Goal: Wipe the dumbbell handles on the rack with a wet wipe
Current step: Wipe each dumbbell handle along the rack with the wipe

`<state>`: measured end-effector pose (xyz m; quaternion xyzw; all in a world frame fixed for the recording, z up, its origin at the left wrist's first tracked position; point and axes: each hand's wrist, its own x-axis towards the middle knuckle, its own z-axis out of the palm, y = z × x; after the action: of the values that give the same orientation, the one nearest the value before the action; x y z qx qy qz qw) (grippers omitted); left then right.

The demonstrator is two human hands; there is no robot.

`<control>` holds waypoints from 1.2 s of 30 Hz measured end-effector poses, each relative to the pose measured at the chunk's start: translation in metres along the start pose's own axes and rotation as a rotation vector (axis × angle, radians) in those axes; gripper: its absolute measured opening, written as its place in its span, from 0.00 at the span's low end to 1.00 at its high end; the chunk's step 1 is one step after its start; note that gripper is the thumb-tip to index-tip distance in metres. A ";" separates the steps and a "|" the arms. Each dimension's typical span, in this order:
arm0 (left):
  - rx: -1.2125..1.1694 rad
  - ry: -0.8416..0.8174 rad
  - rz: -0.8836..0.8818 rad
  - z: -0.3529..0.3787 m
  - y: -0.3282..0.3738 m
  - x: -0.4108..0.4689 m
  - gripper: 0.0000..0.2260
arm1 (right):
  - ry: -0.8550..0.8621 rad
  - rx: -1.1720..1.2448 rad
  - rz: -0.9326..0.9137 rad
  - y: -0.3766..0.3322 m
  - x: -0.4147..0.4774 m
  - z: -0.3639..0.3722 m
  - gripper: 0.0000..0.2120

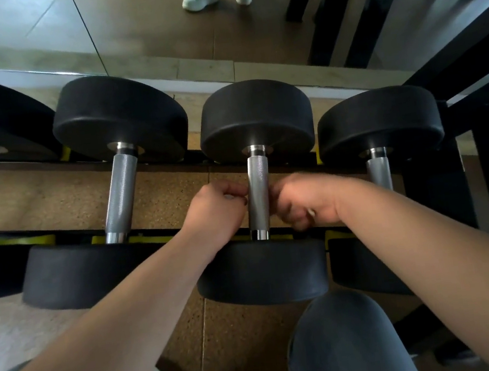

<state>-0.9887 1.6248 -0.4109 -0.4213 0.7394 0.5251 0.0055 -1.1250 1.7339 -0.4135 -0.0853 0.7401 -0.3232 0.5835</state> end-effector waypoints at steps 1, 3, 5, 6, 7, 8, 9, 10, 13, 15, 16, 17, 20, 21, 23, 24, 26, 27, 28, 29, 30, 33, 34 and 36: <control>0.005 -0.001 0.001 0.000 0.000 0.000 0.11 | -0.032 -0.124 0.044 0.003 -0.005 0.002 0.18; 0.006 -0.001 0.000 0.000 0.000 0.001 0.11 | -0.022 -0.176 0.066 0.005 -0.009 0.002 0.17; 0.005 -0.006 -0.007 0.000 0.001 0.001 0.11 | 0.073 0.002 0.006 0.001 -0.010 -0.002 0.15; 0.011 -0.010 -0.010 0.000 0.001 0.001 0.11 | 0.133 0.128 -0.063 -0.002 -0.009 -0.004 0.15; 0.019 -0.013 -0.015 0.000 0.001 0.001 0.11 | 0.179 0.243 -0.141 -0.004 -0.009 -0.004 0.15; 0.024 -0.016 -0.020 0.000 0.002 0.001 0.11 | 0.202 0.335 -0.212 -0.006 -0.008 -0.003 0.17; 0.027 -0.019 -0.023 0.000 0.002 0.001 0.11 | 0.213 0.381 -0.261 -0.007 -0.008 -0.001 0.19; 0.031 -0.022 -0.024 0.000 0.003 0.000 0.11 | 0.229 0.355 -0.284 -0.006 -0.009 0.003 0.20; 0.031 -0.032 -0.013 0.000 0.003 0.001 0.10 | 0.307 -0.251 -0.269 0.003 -0.026 0.013 0.14; 0.031 -0.040 -0.012 -0.001 0.003 0.001 0.11 | 0.304 -0.600 -0.302 0.009 -0.037 0.015 0.08; 0.031 -0.047 -0.015 -0.001 0.003 0.001 0.11 | 0.323 -0.653 -0.340 0.010 -0.040 0.015 0.10; 0.028 -0.054 -0.019 -0.001 0.004 0.000 0.11 | 0.363 -0.646 -0.375 0.011 -0.041 0.015 0.11; 0.005 -0.067 -0.028 -0.001 0.005 -0.002 0.10 | 0.515 -0.533 -0.463 0.013 -0.035 0.018 0.08; -0.003 -0.069 -0.031 -0.001 0.005 -0.002 0.10 | 0.561 -0.490 -0.503 0.013 -0.030 0.019 0.06; -0.009 -0.065 -0.035 -0.002 0.005 -0.002 0.10 | 0.630 -0.434 -0.581 0.012 -0.022 0.018 0.04; -0.005 -0.060 -0.036 -0.001 0.005 -0.002 0.10 | 0.652 -0.426 -0.608 0.011 -0.020 0.016 0.03; 0.001 -0.049 -0.034 -0.001 0.005 -0.001 0.09 | 0.678 -0.439 -0.646 0.008 -0.015 0.016 0.03; -0.004 -0.047 -0.033 -0.001 0.005 -0.001 0.09 | 0.660 -0.454 -0.645 0.007 -0.016 0.016 0.03; -0.014 -0.046 -0.031 -0.001 0.004 -0.001 0.10 | 0.602 -0.474 -0.625 0.007 -0.018 0.016 0.02; -0.025 -0.045 -0.025 -0.001 0.003 -0.001 0.10 | 0.506 -0.517 -0.589 0.008 -0.021 0.016 0.02; -0.034 -0.043 -0.017 -0.001 0.002 0.000 0.10 | 0.386 -0.574 -0.540 0.010 -0.026 0.017 0.04; -0.032 -0.036 0.000 -0.001 0.000 0.002 0.12 | 0.158 -0.661 -0.426 0.016 -0.035 0.018 0.04; -0.035 -0.039 -0.004 -0.001 0.000 0.002 0.12 | 0.187 -0.621 -0.445 0.014 -0.035 0.018 0.04; -0.037 -0.045 -0.017 -0.001 0.002 0.002 0.11 | 0.353 -0.466 -0.514 0.009 -0.028 0.018 0.04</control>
<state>-0.9906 1.6236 -0.4101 -0.4158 0.7256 0.5479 0.0190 -1.0974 1.7483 -0.3983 -0.3413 0.8373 -0.2917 0.3120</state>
